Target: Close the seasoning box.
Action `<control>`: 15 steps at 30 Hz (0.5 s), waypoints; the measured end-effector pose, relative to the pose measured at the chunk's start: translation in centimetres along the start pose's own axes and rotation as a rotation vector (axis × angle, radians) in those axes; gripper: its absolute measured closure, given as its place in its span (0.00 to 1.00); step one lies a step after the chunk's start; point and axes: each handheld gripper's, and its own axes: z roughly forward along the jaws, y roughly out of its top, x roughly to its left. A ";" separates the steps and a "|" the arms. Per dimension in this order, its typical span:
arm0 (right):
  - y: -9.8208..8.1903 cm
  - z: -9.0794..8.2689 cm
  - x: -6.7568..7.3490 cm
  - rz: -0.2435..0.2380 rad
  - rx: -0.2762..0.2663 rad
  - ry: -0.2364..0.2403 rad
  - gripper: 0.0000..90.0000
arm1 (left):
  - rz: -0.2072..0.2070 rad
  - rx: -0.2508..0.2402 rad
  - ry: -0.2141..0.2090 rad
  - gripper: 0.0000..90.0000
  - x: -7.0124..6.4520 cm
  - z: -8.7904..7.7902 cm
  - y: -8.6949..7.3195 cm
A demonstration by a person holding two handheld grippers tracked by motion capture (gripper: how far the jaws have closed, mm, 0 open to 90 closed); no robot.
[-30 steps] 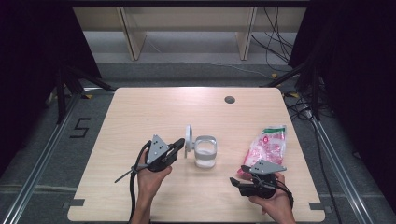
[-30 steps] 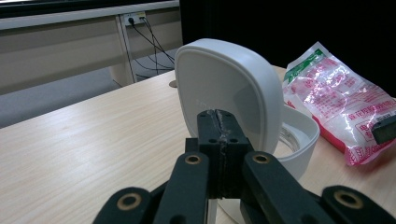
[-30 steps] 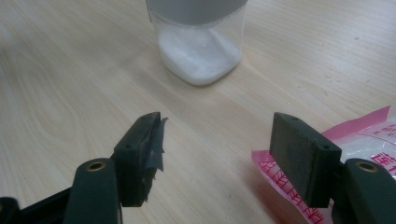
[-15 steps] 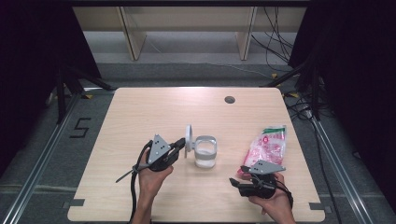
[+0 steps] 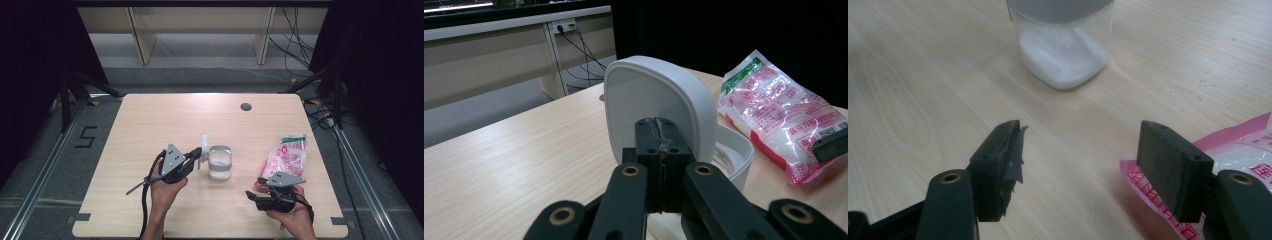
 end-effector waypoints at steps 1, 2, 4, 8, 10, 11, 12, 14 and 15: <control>0.0 0.0 0.1 0.013 0.003 0.001 0.39 | 0.005 -0.002 -0.003 0.99 0.0 0.0 0.1; 0.0 0.0 0.0 -0.010 -0.002 0.003 0.39 | 0.006 -0.002 -0.006 0.99 -0.1 0.1 0.1; 0.0 0.1 0.0 -0.008 -0.002 0.005 0.39 | 0.010 -0.004 -0.008 0.99 -0.2 0.1 0.2; 0.0 0.1 -0.1 -0.020 -0.003 0.013 0.39 | 0.018 -0.006 -0.014 0.99 -0.5 0.3 0.4; 0.0 0.1 -0.1 -0.019 -0.003 0.015 0.39 | 0.014 -0.006 -0.014 0.99 -0.6 0.3 0.4; 0.0 0.1 0.0 -0.020 0.001 0.012 0.39 | 0.017 -0.008 -0.020 0.99 -0.8 0.4 0.5; 0.0 0.1 0.0 -0.020 0.001 0.012 0.39 | 0.019 -0.007 -0.022 0.99 -0.8 0.4 0.5; 0.0 0.1 0.0 -0.019 0.002 0.010 0.39 | 0.021 -0.005 -0.027 0.99 -1.1 0.6 0.6; 0.0 0.1 0.0 -0.019 0.002 0.010 0.39 | 0.027 -0.002 -0.031 0.99 -1.2 0.7 0.6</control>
